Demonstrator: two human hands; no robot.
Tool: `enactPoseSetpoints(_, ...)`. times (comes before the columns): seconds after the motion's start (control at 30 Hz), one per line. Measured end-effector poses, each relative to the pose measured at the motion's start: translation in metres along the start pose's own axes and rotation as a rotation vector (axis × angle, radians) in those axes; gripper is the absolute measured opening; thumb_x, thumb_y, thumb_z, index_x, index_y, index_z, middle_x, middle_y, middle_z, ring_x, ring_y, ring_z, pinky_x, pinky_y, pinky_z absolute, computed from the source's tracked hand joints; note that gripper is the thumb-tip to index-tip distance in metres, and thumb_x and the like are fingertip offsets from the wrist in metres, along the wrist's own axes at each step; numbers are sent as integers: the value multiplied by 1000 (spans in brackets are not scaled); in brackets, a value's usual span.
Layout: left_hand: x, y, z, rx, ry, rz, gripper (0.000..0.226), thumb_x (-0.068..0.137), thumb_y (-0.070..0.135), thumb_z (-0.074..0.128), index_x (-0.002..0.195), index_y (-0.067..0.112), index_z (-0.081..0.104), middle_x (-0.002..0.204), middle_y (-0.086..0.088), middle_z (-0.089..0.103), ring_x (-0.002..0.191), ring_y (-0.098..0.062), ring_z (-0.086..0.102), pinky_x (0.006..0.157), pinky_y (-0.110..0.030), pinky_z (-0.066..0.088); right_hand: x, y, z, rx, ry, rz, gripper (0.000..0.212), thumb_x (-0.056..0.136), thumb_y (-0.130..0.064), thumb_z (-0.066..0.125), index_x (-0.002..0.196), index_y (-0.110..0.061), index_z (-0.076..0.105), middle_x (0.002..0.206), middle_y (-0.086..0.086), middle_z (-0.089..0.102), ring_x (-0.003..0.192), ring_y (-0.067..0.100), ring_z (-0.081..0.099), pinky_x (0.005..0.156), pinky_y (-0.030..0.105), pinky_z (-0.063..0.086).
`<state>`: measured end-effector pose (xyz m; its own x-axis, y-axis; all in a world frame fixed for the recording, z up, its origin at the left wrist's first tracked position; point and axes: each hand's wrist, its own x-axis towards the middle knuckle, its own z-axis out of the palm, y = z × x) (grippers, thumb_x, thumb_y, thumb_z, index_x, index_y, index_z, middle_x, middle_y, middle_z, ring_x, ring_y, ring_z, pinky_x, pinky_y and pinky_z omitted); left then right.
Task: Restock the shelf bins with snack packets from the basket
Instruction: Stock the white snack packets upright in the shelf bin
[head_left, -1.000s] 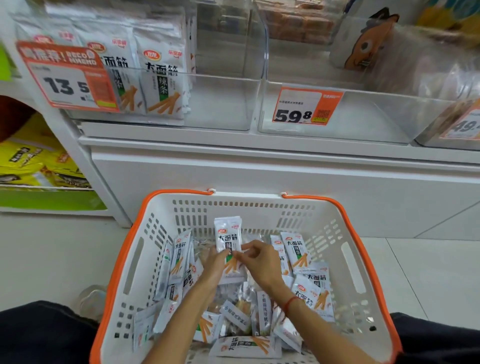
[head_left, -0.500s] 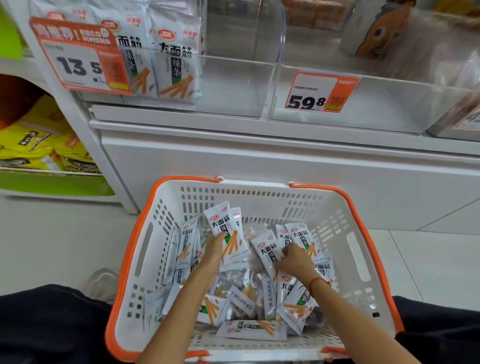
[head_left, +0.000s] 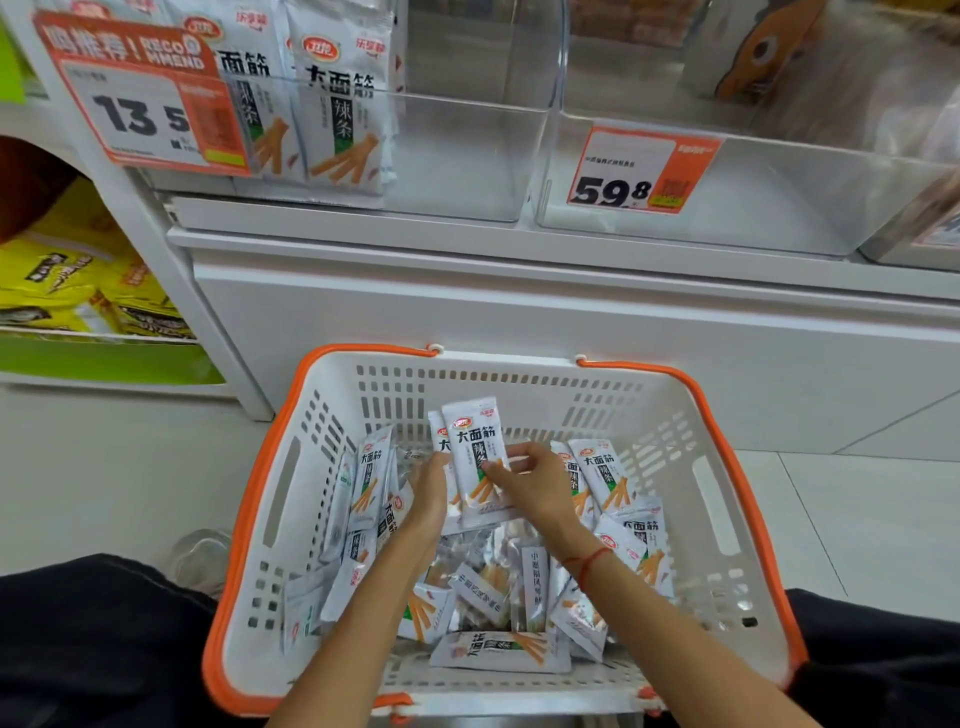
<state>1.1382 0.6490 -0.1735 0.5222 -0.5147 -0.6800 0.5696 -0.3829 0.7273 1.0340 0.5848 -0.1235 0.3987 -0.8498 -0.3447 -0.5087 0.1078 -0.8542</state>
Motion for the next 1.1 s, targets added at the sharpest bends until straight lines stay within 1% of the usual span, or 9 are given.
enactPoseSetpoints(0.2,-44,23,10,-54,-85,2,28,98,16,36,115,5,55,100,-17,62,78,-23,58,71,-34,48,-8,5,16,-87,111,-100,19,75,-29,78,86,-16,70,65,-11,56,58,4,53,53,17,39)
enactPoseSetpoints(0.33,-41,21,9,31,-129,-3,31,101,14,36,121,1,56,101,-20,64,77,-26,60,78,-43,50,0,-11,-17,-8,-157,43,34,94,-30,57,96,1,69,73,2,62,66,15,57,62,22,49)
enactPoseSetpoints(0.5,-37,16,13,60,-157,-8,29,101,16,39,119,4,58,93,-11,66,78,-23,61,85,-47,49,20,2,-97,-767,-244,296,14,90,-13,55,102,-5,51,74,4,54,61,18,56,53,25,50)
enactPoseSetpoints(0.57,-38,13,13,55,-188,-5,25,101,16,39,114,9,59,94,-10,65,77,-21,61,76,-39,50,13,19,-108,-994,-360,425,37,83,-10,67,113,-7,46,82,5,51,82,23,57,70,31,52)
enactPoseSetpoints(0.63,-39,11,12,45,-212,-9,23,100,15,39,111,10,59,92,-9,66,78,-21,61,74,-37,50,5,39,-109,-1069,-411,421,67,73,-19,79,128,-9,41,118,11,51,110,29,55,95,39,50)
enactPoseSetpoints(0.73,-40,10,9,78,-241,-22,22,101,15,38,106,10,58,86,-8,65,75,-22,61,69,-36,50,6,60,-107,-1106,-377,295,78,64,-31,85,128,-9,47,133,13,45,118,29,51,100,38,45)
enactPoseSetpoints(0.87,-39,13,4,153,-232,-28,24,101,15,36,108,7,57,83,-12,64,73,-25,60,72,-40,50,12,33,-125,-788,-485,232,19,78,-22,76,88,-15,61,82,-6,56,74,9,52,64,14,43)
enactPoseSetpoints(1.0,-42,17,-1,194,-211,-6,20,100,19,39,106,11,56,96,-14,65,92,-31,60,98,-52,44,12,-2,-129,-181,-591,212,27,82,-11,72,107,-15,64,102,8,67,92,19,64,92,34,53)
enactPoseSetpoints(1.1,-31,10,-3,172,-194,-29,34,92,33,50,116,10,53,121,-17,58,115,-35,53,105,-56,36,12,-24,-107,-62,-576,68,28,87,-12,67,113,-20,61,105,4,69,97,18,66,91,31,53)
